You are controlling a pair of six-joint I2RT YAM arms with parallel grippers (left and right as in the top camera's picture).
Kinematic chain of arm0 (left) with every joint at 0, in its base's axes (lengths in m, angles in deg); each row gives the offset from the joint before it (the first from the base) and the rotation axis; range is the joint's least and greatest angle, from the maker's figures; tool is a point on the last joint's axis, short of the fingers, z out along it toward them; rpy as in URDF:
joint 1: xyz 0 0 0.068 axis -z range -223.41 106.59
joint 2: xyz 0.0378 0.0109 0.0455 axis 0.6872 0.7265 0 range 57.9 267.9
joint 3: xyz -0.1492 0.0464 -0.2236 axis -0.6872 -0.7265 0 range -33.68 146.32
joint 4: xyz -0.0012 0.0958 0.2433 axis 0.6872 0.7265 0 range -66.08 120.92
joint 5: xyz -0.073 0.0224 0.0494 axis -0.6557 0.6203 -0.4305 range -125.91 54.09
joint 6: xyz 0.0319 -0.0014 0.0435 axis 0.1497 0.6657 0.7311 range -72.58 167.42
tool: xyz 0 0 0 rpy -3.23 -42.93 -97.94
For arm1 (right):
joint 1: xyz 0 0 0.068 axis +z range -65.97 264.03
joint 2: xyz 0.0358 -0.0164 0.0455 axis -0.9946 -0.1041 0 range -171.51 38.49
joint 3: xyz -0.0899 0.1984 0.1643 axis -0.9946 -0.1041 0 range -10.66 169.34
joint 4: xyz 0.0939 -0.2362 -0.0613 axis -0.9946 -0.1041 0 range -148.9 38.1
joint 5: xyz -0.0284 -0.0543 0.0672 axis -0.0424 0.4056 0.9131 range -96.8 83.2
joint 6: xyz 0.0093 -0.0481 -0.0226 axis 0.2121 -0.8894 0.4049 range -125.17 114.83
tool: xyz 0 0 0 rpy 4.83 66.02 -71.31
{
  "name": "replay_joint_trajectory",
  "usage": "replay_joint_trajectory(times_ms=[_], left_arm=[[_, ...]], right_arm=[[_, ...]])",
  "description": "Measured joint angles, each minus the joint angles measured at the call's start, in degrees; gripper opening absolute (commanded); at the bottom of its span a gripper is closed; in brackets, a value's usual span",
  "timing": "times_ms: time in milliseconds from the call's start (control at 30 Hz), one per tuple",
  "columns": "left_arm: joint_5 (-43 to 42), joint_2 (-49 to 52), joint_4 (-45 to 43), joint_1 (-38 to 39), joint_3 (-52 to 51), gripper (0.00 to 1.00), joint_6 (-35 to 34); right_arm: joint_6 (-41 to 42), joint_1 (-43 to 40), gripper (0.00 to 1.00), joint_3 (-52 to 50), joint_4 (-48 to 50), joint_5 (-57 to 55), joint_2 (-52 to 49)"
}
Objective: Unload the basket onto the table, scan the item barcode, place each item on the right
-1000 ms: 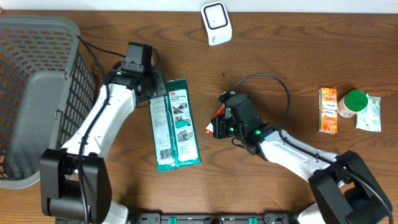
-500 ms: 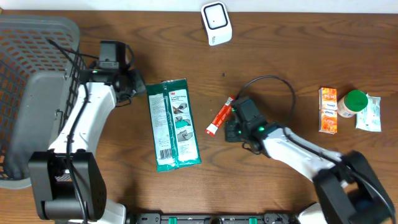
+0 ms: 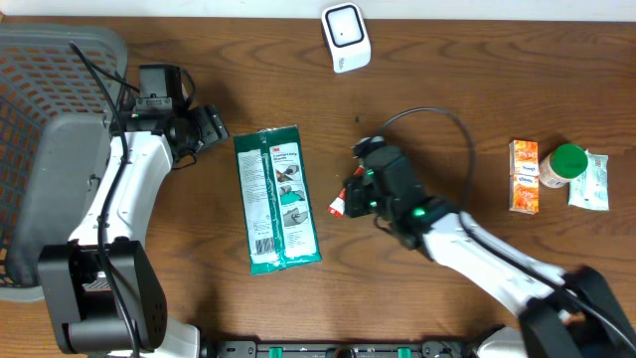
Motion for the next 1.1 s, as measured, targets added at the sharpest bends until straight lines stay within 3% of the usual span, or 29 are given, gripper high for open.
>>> replay_joint_trajectory(times_ms=[233, 500, 733, 833, 900, 1033, 1100], left_arm=[[0.00, 0.00, 0.02, -0.02, 0.00, 0.84, 0.00], [0.00, 0.00, 0.04, -0.07, 0.00, 0.84, 0.00], [0.00, 0.00, 0.02, -0.07, 0.00, 0.85, 0.00], [0.00, 0.00, 0.02, -0.07, 0.00, 0.85, 0.00], [0.00, 0.00, 0.02, -0.07, 0.00, 0.85, 0.00], [0.00, 0.00, 0.02, -0.07, 0.00, 0.85, 0.00], [0.00, 0.00, 0.04, -0.07, 0.00, 0.85, 0.00]], right_arm=[[0.28, 4.98, 0.01, 0.04, 5.09, -1.95, -9.11], [0.26, 4.74, 0.01, 0.79, -6.93, -6.21, -8.35], [-2.45, 3.41, 0.07, 1.29, -15.23, -10.95, -1.42], [-4.72, 3.41, 0.17, 1.60, -14.14, -8.72, 2.60], [-5.77, 3.30, 0.31, 2.23, -13.94, -6.80, 5.25], [-7.19, 2.36, 0.42, 4.44, -15.58, -3.21, 9.64], [-7.56, 1.84, 0.43, 6.19, -17.81, -1.84, 10.80]])
